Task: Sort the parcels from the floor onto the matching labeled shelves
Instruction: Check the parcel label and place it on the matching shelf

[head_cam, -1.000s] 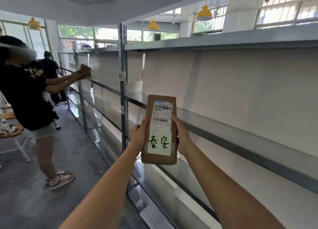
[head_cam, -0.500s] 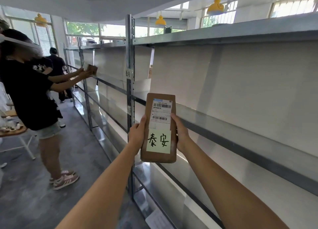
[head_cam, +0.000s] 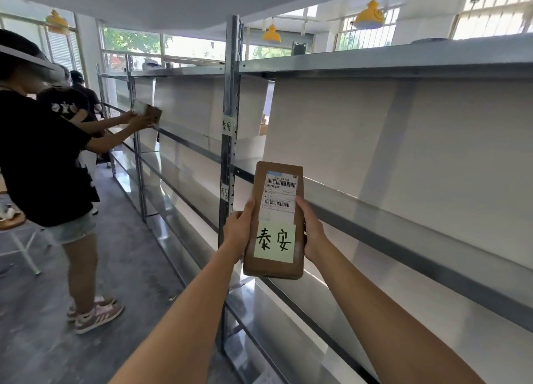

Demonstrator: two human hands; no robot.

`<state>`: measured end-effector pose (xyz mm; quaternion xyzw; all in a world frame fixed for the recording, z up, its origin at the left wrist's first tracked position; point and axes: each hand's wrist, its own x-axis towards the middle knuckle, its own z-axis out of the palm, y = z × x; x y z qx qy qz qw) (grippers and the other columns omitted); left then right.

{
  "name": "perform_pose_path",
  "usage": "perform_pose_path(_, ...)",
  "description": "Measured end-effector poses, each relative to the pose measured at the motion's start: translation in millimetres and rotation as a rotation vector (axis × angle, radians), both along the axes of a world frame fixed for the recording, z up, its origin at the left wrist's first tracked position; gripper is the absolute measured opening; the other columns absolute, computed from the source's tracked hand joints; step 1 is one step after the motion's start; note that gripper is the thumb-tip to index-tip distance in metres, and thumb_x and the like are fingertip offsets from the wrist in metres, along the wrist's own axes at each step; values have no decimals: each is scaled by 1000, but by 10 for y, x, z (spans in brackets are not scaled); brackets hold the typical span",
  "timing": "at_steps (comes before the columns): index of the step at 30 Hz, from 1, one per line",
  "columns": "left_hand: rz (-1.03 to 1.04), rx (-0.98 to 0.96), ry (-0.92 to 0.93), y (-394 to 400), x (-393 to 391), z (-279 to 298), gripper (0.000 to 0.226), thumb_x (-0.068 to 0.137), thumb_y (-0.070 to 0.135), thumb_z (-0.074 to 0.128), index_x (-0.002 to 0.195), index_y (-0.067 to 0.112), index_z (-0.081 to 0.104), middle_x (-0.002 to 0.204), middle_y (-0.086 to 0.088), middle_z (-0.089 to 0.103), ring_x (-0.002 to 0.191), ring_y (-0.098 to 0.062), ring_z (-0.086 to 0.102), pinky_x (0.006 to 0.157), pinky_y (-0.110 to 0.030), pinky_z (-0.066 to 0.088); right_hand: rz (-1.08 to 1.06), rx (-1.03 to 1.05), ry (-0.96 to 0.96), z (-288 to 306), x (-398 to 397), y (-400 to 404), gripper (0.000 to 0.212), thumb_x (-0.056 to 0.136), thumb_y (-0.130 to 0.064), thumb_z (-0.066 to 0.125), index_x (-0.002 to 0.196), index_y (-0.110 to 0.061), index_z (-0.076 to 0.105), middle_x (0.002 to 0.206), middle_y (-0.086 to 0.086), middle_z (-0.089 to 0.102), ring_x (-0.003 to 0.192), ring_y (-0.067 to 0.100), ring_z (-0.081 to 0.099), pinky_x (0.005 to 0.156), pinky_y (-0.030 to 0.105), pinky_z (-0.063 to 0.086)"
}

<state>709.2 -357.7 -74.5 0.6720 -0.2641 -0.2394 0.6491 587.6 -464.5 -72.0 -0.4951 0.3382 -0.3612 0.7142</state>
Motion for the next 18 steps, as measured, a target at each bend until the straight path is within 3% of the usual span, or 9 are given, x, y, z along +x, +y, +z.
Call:
perform_pose_path(5, -49, -4, -21, -41, 686, -10, 55, 92, 63, 45, 95, 12, 64, 94, -10, 74, 83, -24, 71, 78, -35, 58, -41, -4, -6, -10, 629, 21, 44, 88, -56, 68, 110, -18, 73, 108, 13, 77, 103, 33, 72, 90, 44, 59)
perform_pose_path(7, -50, -3, -7, -36, 952, -44, 58, 91, 67, 44, 100, 13, 63, 96, -9, 73, 86, -24, 70, 83, -39, 58, -36, -18, 5, -5, 875, 44, 45, 88, -55, 68, 112, -18, 73, 108, 13, 78, 103, 33, 72, 88, 43, 59)
perform_pose_path(12, -79, 15, 14, -41, 1487, -106, 58, 93, 64, 43, 110, 11, 61, 100, -9, 71, 87, -22, 69, 70, -29, 54, -14, -26, 28, -87, 1396, 2, 55, 81, -61, 71, 118, -20, 74, 111, 13, 78, 109, 37, 71, 104, 54, 52)
perform_pose_path(18, -90, 30, 40, -239, 1959, -193, 62, 92, 65, 44, 109, 8, 63, 96, -8, 73, 83, -21, 70, 76, -34, 57, -42, -9, 53, -163, 1847, -117, 49, 86, -57, 68, 118, -19, 72, 110, 14, 78, 106, 36, 71, 101, 51, 54)
